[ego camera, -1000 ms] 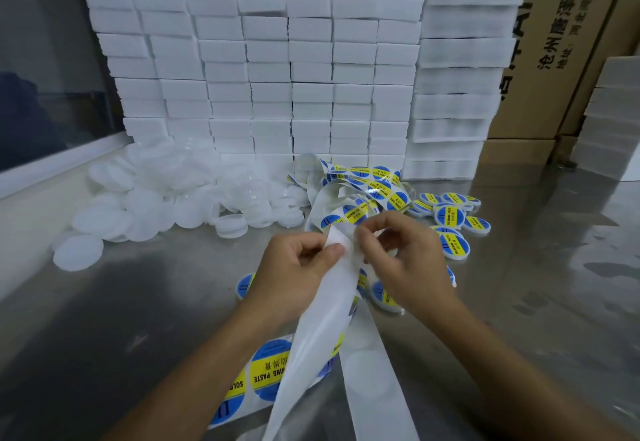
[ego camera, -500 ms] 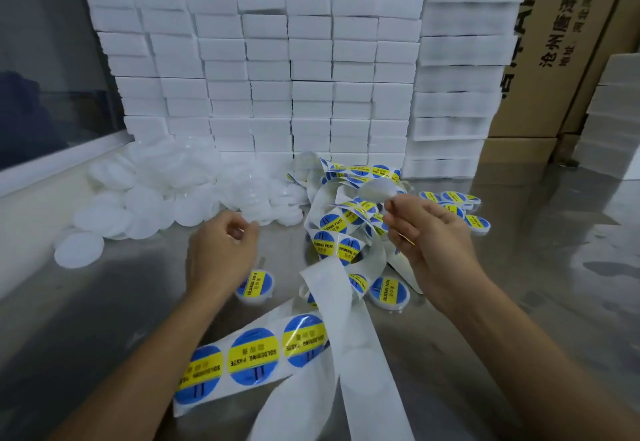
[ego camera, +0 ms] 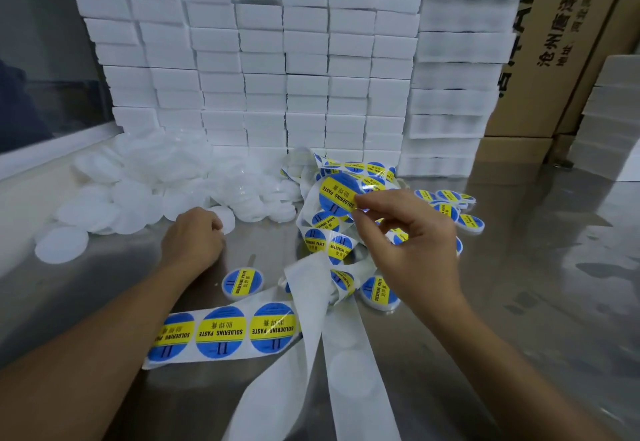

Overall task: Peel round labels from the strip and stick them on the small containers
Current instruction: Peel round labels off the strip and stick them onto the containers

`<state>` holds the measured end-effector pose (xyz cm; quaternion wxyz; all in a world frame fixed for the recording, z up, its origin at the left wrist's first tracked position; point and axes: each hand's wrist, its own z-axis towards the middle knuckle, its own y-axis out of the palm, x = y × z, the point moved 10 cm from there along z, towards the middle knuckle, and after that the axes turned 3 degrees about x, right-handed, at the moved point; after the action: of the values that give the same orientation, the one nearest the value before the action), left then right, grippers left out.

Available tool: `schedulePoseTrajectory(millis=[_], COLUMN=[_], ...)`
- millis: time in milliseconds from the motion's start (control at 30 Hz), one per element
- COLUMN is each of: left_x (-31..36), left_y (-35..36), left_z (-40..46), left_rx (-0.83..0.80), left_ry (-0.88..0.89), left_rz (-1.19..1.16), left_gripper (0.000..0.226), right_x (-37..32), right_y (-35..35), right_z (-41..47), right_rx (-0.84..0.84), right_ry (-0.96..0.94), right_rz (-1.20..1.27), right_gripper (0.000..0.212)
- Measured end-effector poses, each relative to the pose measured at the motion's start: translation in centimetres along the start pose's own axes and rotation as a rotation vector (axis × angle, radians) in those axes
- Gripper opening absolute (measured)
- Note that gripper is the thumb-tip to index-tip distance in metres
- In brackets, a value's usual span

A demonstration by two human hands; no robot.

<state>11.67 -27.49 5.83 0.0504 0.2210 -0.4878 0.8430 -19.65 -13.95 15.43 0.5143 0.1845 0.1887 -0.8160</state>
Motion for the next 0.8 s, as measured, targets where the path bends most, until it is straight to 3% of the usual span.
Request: schedulePoseTrajectory(millis=[200,333,433,533,667,800], left_x=[0.6,3.9,6.5,8.3,9.0,9.2], left_y=[-1.6,-4.2,-5.7,-7.6,-7.5,-5.2], left_z=[-0.7,-1.8,-3.9,-5.9,-8.1,-9.3], left_rx=[0.063,0.161,0.174,0.152,0.018,-0.151], left_ry=[-0.055,0.034,0.08,0.056,-0.097,-0.247], left_rz=[-0.054,-0.189,-0.481,-0.791,-1.181,-1.388], left_gripper=[0.013,0.009,0.004,0.016,0.023,0.02], right_x=[0.3,0.9,1.3,2.0,3.3,3.9], right_y=[-0.1,-0.2,-0.2,0.2,0.5,-0.1], right_z=[0.0,0.0,-0.2,-0.5,-0.8,-0.7], right_rx=[0.01,0.016,0.021,0.008,0.02,0.06], right_ry=[0.032,0.079,0.118,0.178,0.265,0.258], right_rz=[0.004,-0.02,-0.011,0.018,0.059,0.004], right_gripper=[0.011,0.008,0.008,0.009,0.021,0.034])
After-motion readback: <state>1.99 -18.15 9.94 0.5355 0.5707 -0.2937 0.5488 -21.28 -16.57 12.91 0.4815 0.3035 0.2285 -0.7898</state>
